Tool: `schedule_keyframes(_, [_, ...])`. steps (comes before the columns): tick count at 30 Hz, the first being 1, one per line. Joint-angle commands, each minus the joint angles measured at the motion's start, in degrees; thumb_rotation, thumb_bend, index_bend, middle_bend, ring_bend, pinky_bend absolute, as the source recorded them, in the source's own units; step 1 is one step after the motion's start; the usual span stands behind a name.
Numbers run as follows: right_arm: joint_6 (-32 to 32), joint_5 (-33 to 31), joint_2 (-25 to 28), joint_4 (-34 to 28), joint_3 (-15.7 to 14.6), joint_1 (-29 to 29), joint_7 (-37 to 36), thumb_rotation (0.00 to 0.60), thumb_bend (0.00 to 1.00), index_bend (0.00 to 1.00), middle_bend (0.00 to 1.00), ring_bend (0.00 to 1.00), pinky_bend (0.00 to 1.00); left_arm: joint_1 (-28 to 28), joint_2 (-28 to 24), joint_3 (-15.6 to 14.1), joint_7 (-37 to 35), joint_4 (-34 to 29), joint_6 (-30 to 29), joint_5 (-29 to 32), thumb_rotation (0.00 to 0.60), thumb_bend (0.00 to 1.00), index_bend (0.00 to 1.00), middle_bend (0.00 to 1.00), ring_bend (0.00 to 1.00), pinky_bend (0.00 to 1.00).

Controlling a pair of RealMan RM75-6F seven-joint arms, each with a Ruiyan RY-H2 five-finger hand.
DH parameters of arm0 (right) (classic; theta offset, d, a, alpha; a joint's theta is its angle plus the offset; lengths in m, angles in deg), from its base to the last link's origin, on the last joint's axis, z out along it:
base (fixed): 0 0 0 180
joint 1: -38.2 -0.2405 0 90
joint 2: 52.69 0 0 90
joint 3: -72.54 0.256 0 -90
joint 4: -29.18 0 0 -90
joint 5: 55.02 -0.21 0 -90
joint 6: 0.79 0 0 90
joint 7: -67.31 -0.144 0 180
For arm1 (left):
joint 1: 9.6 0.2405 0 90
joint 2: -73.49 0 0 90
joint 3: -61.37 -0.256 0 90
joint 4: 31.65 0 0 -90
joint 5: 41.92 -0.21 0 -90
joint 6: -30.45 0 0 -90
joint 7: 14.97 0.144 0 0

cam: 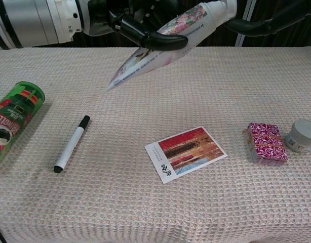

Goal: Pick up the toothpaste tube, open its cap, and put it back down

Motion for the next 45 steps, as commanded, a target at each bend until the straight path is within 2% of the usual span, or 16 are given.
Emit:
schedule_keyframes(1, [-0.3, -0.4, -0.4, 0.0, 0.2, 0.2, 0.2, 0.6, 0.29, 0.73, 0.31, 0.07, 0.13, 0.1, 0.1, 0.1, 0.1, 0.1, -0.1, 0.1, 0.448, 0.77, 0.64, 0.74, 0.63, 0.67])
schedule_keyframes(8, [-0.4, -1.4, -0.7, -0.8, 0.2, 0.5, 0.3, 0.6, 0.29, 0.72, 0.31, 0.07, 0.13, 0.2, 0.0, 0.2, -0.9, 0.1, -0.3, 0.5, 0.446, 0.77, 0.64, 0.74, 0.63, 0.67])
schedule_keyframes(16, [2.6, -3.8, 2.3, -4.0, -0.7, 1.2, -0.1, 0.6, 0.3, 0.62, 0.29, 0.06, 0.07, -0.1, -0.6, 0.0, -4.6, 1.3, 0.0, 0.4, 0.446, 0.78, 0.65, 0.74, 0.63, 0.66])
schedule_keyframes(22, [3.4, -4.4, 3.5, -5.1, -1.2, 1.7, 0.2, 0.6, 0.3, 0.58, 0.29, 0.05, 0.05, -0.4, -0.6, -0.1, -5.9, 1.9, 0.5, 0.4, 0.443, 0.78, 0.65, 0.74, 0.63, 0.66])
schedule_keyframes(45, [3.3, -4.2, 2.4, -4.5, -1.9, 3.0, 0.8, 0.6, 0.29, 0.54, 0.26, 0.02, 0.0, -0.2, -1.0, 0.1, -13.9, 3.7, -0.6, 1.0, 0.441, 0.78, 0.65, 0.74, 0.63, 0.66])
